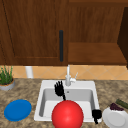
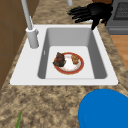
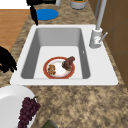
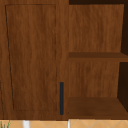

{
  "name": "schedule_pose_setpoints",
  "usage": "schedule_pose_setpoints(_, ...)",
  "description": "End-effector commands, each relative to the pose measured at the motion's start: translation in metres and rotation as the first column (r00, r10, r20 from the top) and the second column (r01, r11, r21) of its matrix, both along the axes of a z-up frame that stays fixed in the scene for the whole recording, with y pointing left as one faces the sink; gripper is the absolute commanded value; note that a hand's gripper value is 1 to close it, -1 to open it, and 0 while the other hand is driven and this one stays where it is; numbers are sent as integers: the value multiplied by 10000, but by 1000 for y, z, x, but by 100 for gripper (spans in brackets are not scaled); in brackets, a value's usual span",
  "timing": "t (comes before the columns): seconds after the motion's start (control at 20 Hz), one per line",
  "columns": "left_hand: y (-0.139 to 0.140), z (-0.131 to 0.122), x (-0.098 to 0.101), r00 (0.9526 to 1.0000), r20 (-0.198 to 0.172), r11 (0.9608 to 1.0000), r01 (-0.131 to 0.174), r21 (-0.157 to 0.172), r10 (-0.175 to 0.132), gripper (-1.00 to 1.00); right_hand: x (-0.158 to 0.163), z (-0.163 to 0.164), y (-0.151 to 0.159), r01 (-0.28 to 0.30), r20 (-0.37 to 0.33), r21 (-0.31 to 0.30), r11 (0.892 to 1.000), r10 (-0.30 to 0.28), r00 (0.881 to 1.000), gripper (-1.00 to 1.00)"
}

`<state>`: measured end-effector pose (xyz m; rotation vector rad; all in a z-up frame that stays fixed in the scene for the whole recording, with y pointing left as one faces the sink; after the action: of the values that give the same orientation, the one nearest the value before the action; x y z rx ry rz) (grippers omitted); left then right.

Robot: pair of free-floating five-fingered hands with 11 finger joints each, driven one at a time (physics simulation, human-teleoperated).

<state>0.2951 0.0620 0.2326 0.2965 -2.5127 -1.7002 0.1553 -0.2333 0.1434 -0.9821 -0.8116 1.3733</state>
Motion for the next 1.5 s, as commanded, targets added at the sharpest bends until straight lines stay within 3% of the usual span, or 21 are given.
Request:
schedule_pose_setpoints(0.0,-3,-7,1,9922,1055,9964,-604,-600,665,-100,0,0,0,0,0,0,10000,0,10000,0)
schedule_pose_setpoints(0.15,-5,-12,2,9845,1521,9945,-772,-714,874,-100,0,0,0,0,0,0,10000,0,10000,0)
schedule_pose_setpoints(0.3,-6,-13,1,9795,1656,9885,-964,-1167,1151,-100,0,0,0,0,0,0,10000,0,10000,0)
schedule_pose_setpoints(0.4,-6,-12,2,9793,1575,9846,-1051,-1396,1269,-100,0,0,0,0,0,0,10000,0,10000,0)
schedule_pose_setpoints(0.75,-6,-11,2,9797,1513,9824,-1088,-1517,1318,-100,0,0,0,0,0,0,10000,0,10000,0)
schedule_pose_setpoints(0.85,-6,-11,2,9801,1528,9825,-1027,-1551,1266,-100,0,0,0,0,0,0,10000,0,10000,0)
schedule_pose_setpoints(0.95,-2,-11,2,9858,1381,9849,-729,-1570,950,-100,0,0,0,0,0,0,10000,0,10000,0)
schedule_pose_setpoints(1.1,8,-7,2,9888,1281,9858,-563,-1584,771,-100,0,0,0,0,0,0,10000,0,10000,0)
schedule_pose_setpoints(1.15,-1,-8,2,9908,1225,9974,-516,-508,575,-100,0,0,0,0,0,0,10000,0,10000,0)
schedule_pose_setpoints(1.45,6,-9,3,9891,1354,9974,-522,-494,585,-100,0,0,0,0,0,0,10000,0,10000,0)
